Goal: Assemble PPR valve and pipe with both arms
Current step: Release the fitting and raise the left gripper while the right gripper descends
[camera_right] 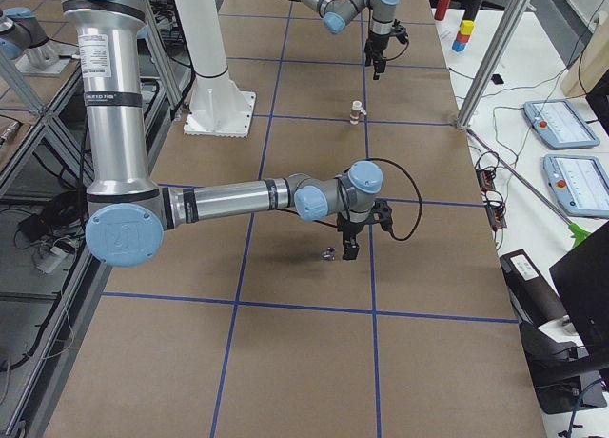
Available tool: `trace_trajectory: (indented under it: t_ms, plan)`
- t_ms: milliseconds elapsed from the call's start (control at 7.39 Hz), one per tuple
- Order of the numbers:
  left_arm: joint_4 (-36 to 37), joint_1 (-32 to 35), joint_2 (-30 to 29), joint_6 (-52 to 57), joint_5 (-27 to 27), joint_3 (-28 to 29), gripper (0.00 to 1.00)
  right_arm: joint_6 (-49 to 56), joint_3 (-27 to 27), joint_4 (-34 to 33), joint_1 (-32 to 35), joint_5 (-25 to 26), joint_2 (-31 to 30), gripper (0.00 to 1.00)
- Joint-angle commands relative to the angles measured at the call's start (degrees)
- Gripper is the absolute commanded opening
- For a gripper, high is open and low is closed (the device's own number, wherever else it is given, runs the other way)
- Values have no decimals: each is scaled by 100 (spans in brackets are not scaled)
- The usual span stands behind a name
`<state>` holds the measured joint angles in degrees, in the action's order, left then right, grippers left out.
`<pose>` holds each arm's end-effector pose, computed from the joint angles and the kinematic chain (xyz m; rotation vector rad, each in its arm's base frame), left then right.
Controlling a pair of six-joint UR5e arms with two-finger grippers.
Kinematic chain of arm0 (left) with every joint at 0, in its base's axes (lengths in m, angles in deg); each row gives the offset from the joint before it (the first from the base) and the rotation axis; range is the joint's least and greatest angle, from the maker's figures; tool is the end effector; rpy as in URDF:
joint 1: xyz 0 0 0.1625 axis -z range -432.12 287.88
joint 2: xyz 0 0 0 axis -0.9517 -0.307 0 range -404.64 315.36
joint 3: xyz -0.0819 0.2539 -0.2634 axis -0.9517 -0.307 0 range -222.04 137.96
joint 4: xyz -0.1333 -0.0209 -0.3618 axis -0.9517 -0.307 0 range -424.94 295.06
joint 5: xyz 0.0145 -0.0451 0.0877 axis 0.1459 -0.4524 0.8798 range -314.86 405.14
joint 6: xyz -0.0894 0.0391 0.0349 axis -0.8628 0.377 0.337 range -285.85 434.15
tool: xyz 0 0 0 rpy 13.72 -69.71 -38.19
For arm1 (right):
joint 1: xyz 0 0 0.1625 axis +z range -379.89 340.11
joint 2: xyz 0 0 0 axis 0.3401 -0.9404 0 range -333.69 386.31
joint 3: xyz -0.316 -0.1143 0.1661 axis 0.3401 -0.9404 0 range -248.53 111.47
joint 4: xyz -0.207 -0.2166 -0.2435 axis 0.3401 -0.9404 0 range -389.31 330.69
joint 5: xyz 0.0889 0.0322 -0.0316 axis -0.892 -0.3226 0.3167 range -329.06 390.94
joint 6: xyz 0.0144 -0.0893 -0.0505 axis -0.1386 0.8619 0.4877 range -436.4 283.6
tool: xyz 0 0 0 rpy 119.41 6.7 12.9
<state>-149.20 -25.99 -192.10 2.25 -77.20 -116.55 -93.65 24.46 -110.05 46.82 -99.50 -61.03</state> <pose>0.4412 -0.5713 0.1335 -0.1350 0.8127 -0.2830 -0.1350 -0.4805 0.5518 -0.0091 -0.7457 -0.1927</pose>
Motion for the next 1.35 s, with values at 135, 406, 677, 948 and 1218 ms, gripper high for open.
trace_trajectory:
  t_ms: [135, 406, 677, 948, 1218]
  plan:
    - [6, 27, 15, 0, 0, -28, 100, 19, -141, 58, -123, 27, -11, 96]
    - [-3, 27, 164, 0, -9, -202, 100, 28, -150, 84, -193, 27, -37, 92]
    - [-3, 27, 173, 0, -9, -204, 100, 46, -150, 84, -394, 27, -29, 90]
    - [-11, 18, 209, 0, -9, -204, 100, 46, -150, 84, -457, 27, -37, 92]
    - [-11, 18, 209, 0, -9, -212, 100, 238, -228, 76, -448, 36, -72, 89]
